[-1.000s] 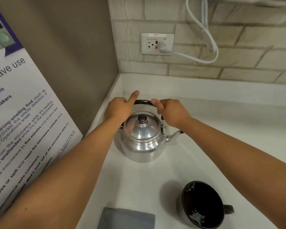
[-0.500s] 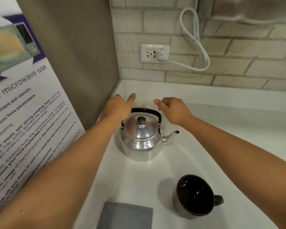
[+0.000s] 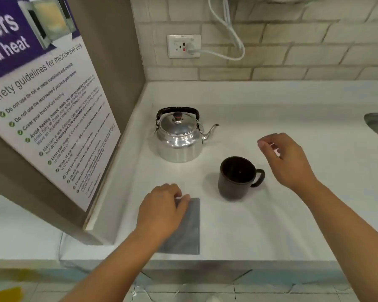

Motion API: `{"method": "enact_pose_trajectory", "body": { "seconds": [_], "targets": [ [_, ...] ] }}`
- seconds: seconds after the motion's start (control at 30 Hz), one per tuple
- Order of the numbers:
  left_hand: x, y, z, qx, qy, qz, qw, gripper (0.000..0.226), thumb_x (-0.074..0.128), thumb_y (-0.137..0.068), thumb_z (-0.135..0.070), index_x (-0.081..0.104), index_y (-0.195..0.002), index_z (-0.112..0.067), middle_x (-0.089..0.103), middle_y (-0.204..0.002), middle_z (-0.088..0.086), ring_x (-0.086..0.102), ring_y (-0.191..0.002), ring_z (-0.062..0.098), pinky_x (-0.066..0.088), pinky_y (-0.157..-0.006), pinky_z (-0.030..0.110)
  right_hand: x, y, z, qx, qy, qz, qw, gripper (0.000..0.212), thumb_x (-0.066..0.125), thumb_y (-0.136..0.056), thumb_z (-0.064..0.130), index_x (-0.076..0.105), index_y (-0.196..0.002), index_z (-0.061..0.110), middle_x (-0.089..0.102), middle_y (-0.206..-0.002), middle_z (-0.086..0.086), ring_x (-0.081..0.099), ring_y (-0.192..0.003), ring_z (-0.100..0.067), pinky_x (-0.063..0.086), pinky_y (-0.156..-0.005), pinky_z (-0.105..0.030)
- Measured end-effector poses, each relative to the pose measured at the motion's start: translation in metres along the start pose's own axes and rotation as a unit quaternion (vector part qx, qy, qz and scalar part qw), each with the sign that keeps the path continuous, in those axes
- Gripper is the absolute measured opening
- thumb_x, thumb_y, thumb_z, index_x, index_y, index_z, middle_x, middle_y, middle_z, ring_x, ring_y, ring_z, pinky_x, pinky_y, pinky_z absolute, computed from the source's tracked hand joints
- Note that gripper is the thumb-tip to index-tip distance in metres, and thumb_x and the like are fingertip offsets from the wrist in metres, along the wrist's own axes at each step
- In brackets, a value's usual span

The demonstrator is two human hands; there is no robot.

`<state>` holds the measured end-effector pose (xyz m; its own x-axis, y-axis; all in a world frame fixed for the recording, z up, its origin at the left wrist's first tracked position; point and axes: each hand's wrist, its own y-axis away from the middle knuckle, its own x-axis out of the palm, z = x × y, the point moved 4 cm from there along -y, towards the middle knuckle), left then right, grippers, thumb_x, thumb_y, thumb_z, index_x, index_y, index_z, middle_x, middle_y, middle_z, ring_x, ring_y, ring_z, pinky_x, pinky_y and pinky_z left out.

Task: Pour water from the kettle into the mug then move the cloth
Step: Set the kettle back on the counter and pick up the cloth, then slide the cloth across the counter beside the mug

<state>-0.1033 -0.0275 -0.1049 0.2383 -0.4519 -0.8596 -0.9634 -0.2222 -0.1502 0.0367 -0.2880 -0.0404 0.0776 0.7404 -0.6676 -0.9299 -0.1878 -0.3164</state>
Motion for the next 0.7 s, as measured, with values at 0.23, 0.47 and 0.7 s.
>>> {"method": "enact_pose_trajectory", "body": {
  "seconds": [0.23, 0.47, 0.7],
  "targets": [
    [0.046, 0.037, 0.023, 0.059, -0.139, 0.124, 0.981, 0.060, 0.001, -0.096, -0.055, -0.013, -0.149, -0.030, -0.017, -0.159, -0.006, -0.021, -0.144, 0.014, -0.018, -0.114, 0.036, 0.038, 0.117, -0.055, 0.097, 0.160, 0.185, 0.965, 0.059, 0.039, -0.098, 0.038, 0.025, -0.150, 0.013, 0.020, -0.160, -0.006, 0.013, -0.147, -0.024, 0.009, -0.117, -0.034],
    [0.087, -0.039, -0.015, 0.007, -0.166, 0.163, 0.972, 0.060, 0.008, -0.102, -0.049, -0.010, -0.152, -0.024, -0.015, -0.162, 0.005, -0.018, -0.146, 0.026, -0.015, -0.113, 0.044, 0.044, 0.127, -0.058, 0.087, 0.198, 0.204, 0.955, 0.064, 0.031, -0.097, 0.046, 0.018, -0.151, 0.015, 0.010, -0.162, -0.004, 0.003, -0.149, -0.023, 0.004, -0.117, -0.033],
    [0.057, -0.044, 0.030, -0.060, -0.182, 0.131, 0.973, 0.061, 0.011, -0.101, -0.053, -0.004, -0.154, -0.027, -0.009, -0.163, 0.001, -0.012, -0.147, 0.022, -0.011, -0.116, 0.045, 0.043, 0.133, -0.061, 0.056, 0.225, 0.216, 0.948, 0.065, 0.023, -0.098, 0.049, 0.010, -0.152, 0.016, 0.005, -0.162, -0.002, -0.001, -0.149, -0.022, 0.004, -0.119, -0.034]
  ]
}}
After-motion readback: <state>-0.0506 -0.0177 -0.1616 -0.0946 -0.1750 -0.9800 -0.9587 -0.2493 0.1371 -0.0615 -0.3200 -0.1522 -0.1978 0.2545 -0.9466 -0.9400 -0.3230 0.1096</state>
